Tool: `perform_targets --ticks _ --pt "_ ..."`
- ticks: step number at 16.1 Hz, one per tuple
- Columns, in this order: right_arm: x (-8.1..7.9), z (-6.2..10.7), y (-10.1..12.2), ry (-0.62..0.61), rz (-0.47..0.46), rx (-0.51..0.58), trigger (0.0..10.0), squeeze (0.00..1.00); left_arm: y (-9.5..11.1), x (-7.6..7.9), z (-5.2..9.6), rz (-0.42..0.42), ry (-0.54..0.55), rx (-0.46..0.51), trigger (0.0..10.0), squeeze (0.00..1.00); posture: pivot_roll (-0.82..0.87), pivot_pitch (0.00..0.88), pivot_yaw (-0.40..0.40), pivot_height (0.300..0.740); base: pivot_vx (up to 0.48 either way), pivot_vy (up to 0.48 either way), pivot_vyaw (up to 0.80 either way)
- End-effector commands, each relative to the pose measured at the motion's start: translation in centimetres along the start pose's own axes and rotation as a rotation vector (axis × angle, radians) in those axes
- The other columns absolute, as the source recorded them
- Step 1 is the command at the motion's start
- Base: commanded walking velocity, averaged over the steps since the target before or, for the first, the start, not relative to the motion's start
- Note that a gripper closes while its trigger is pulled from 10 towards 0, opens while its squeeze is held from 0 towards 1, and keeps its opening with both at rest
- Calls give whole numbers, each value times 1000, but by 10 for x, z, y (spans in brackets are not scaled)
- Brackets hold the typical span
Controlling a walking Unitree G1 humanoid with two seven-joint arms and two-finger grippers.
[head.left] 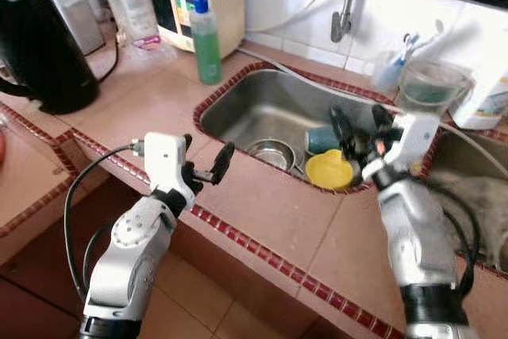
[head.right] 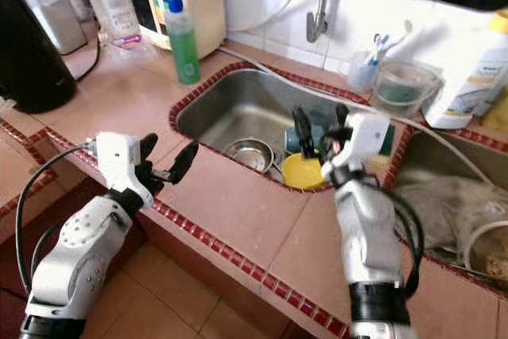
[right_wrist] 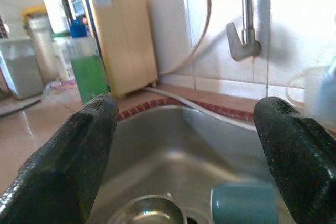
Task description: Kitchen organization
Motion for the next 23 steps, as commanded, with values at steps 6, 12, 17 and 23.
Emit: perform_targets --ticks 6,12,17,23 --pt "-16 20 -10 -59 53 3 10000 0 -7 1 1 -13 -6 1 10000 0 -135 6 22 740 0 0 0" --pt "-9 13 -3 -42 104 6 10000 0 -12 5 -1 -38 -30 -13 10000 0 -132 0 19 740 0 0 0" --pt "-13 11 -4 -35 114 7 10000 0 -14 5 -1 -45 -29 -19 10000 0 -125 0 14 740 -260 0 0" --pt "-14 12 -7 -32 119 1 10000 0 -13 5 -1 -48 -33 -19 10000 0 -128 0 22 740 -280 0 0"
Point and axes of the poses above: a point about 5 cm out from each wrist's last joint towards the gripper, its own z axis pointing back from the gripper into the wrist, its own y axis along the axis of the wrist's last joint, x = y × z, the point moved 5 cm from there along -z, pointing out of the wrist towards the gripper, and after that the axes turned 3 degrees about -z, right-handed, at the moved point
